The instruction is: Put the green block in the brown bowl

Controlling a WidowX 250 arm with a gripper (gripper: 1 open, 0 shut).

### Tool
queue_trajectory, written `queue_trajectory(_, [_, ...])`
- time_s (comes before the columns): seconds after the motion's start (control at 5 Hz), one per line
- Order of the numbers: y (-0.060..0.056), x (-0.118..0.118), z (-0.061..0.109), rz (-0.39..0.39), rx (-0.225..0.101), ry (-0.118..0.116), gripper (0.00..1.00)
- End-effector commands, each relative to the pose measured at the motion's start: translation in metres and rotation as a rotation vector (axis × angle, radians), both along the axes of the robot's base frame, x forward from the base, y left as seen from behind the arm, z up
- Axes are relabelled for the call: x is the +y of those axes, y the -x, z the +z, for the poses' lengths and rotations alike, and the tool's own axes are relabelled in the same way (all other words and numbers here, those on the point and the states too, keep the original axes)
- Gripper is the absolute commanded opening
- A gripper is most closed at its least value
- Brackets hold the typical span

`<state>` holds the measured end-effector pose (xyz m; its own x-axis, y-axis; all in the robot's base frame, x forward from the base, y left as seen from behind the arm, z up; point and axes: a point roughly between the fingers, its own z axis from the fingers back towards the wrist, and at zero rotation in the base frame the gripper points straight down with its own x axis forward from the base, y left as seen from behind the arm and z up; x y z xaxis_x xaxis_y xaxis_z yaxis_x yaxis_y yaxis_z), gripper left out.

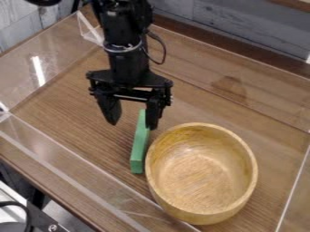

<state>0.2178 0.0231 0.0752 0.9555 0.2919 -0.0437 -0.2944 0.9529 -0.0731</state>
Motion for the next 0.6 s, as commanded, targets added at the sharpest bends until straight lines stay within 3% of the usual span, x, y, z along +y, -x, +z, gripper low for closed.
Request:
queue_trajectory(0.0, [-0.0059,-0.0033,0.0017,-0.004,-0.030,0.004,1.00])
queue_trajectory(0.4, [-0.0077,-0.0077,-0.0047,-0.005,-0.034,0.017,1.00])
